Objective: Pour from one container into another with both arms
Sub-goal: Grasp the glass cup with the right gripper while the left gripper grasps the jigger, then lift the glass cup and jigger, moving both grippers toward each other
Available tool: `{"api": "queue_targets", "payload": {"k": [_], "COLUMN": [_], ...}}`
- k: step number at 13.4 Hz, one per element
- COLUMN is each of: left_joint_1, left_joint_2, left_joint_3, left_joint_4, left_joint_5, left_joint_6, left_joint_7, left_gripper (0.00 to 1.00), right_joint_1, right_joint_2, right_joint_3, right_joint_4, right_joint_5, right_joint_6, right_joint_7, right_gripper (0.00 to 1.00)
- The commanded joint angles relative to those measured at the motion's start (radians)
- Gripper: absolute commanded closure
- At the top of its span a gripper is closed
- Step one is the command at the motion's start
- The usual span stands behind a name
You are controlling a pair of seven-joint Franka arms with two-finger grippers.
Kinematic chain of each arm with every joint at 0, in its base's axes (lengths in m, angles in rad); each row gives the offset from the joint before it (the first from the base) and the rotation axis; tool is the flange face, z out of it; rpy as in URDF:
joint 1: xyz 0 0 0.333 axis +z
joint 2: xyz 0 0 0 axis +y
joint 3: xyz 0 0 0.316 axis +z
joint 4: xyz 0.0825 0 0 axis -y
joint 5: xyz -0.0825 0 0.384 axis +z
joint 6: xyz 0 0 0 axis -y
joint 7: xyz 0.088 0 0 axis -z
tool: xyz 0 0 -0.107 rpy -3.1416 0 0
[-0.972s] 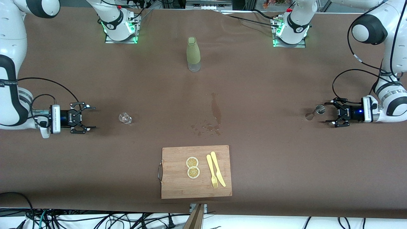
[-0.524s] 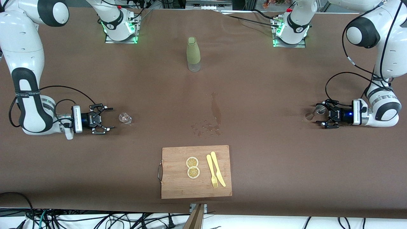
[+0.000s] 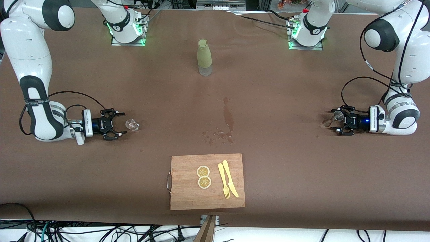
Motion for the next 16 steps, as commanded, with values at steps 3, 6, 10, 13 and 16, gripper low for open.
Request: {"api": "queue_targets", "payload": {"k": [3,6,10,13,16], "left_joint_1": [-0.009,-0.007,-0.001,-0.001,-0.004], "left_joint_2": [0.0,0.0,0.005,0.005,-0.003], "left_joint_3": [0.011,0.011,0.011,0.011,0.008], "left_joint_4": [-0.005,-0.005,-0.005,-0.002,0.007], "left_joint_5": [-0.029,-0.029,-0.029,-0.05,-0.072], "left_joint_6": [-0.02,-0.03,-0.03,-0.023,-0.028], "left_joint_7": [0.057,0.057,0.098,0.12,0.106], "left_gripper": [0.27,0.53,0.9,1.0,1.0], "right_joint_1": [0.032,0.056,0.072,0.072,0.072], "right_joint_2": [0.004,0.01,0.027,0.031,0.033], "right_joint_3": [0.004,0.004,0.004,0.006,0.006], "right_joint_4": [-0.017,-0.027,-0.037,-0.037,-0.037], "right_joint_5": [0.116,0.131,0.133,0.133,0.133], "right_joint_6": [0.065,0.065,0.061,0.059,0.044], "right_joint_7": [-0.064,-0.075,-0.073,-0.073,-0.073], "right_gripper": [0.01,0.01,0.02,0.15,0.44]}}
